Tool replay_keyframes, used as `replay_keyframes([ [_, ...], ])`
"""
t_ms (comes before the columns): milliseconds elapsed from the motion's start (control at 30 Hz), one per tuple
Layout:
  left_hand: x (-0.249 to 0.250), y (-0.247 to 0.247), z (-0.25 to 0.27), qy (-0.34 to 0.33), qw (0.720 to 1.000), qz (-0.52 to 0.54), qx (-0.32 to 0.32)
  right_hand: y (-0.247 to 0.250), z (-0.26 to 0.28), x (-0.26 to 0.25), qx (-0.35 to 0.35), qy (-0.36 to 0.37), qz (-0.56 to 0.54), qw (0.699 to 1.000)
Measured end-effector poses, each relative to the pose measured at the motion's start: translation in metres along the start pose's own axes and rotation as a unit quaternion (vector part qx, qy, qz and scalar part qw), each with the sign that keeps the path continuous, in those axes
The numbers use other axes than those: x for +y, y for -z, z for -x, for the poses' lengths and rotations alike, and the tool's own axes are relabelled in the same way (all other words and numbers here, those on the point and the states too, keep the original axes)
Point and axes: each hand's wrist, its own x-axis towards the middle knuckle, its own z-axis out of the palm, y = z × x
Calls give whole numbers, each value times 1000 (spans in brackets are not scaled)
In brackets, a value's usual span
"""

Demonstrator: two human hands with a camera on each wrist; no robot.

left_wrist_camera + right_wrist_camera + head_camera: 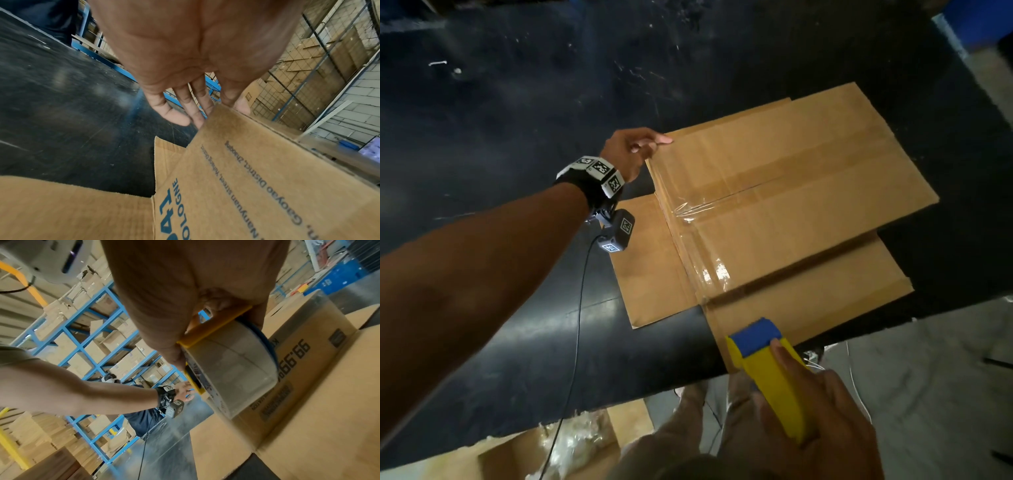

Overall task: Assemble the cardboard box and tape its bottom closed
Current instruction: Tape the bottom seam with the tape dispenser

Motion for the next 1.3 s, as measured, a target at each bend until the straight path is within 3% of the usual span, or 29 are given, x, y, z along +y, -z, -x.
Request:
replay_keyframes([
  [100,2,0,1,10,1000,-15,8,-21,-6,16,29,19,50,998],
  [200,5,-2,2,19,999,-32,21,-41,-15,28,-25,-18,71,997],
  [333,13,-5,8,27,997,-53,39,-58,-28,26,7,-40,52,998],
  [433,23,-9,19,24,994,-81,70,-73,-51,37,-40,-59,77,994],
  [500,32,-15,41,-29,986,-139,84,-82,-62,54,-105,-74,91,988],
  [567,46,-27,76,-116,981,-136,71,-86,-61,69,-125,-84,76,986],
  [633,61,-44,116,-224,966,-125,27,-85,-61,77,-129,-91,55,986],
  [700,72,-64,152,-290,943,-153,-49,-81,-63,81,-141,-93,40,985],
  [800,70,-89,178,-265,915,-261,-152,-73,-70,81,-144,-76,12,987],
  [967,55,-97,179,-271,878,-363,-156,-50,-83,72,-115,-67,-57,989],
  [1133,46,-74,172,-256,872,-385,-161,-38,-94,79,-106,-65,-105,987],
  [1300,28,-33,171,-241,883,-372,-153,-24,-105,102,-99,-94,-161,977],
])
